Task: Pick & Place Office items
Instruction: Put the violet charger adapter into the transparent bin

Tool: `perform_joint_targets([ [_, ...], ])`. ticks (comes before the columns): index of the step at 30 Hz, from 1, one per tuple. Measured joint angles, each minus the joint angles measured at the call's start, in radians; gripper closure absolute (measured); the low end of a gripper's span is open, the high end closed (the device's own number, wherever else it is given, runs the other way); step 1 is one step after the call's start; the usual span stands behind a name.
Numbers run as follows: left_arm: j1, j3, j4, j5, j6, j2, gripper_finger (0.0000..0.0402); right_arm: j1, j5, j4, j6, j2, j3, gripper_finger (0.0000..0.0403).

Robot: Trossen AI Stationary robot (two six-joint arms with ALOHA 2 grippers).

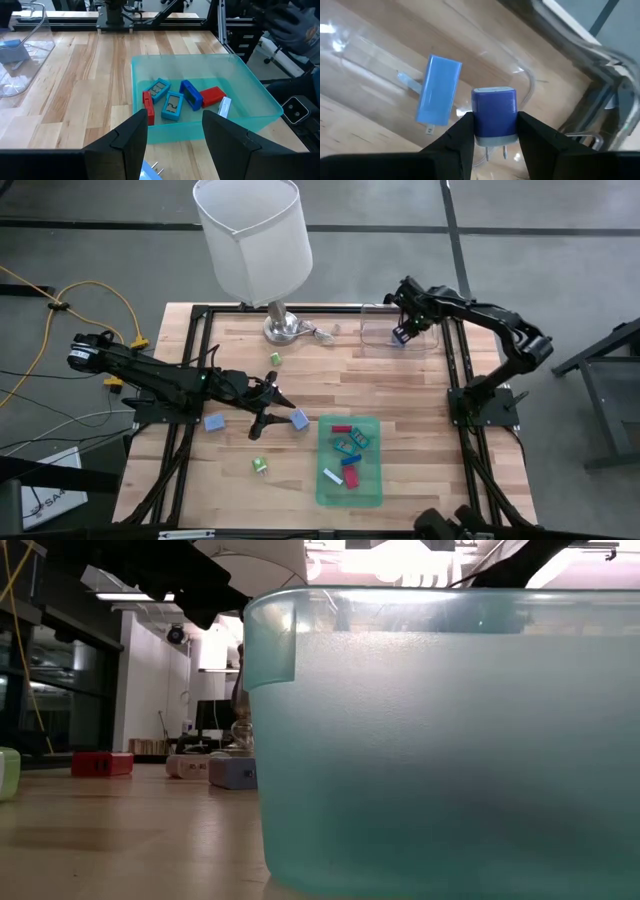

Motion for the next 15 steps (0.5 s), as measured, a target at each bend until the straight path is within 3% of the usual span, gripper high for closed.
perform_joint_targets([
  [15, 0.0, 0.0, 0.0, 0.0, 0.0, 0.0, 0.0218, 0.004, 0.0, -0.019, -0.022, 0.103, 0.0, 0.0278],
])
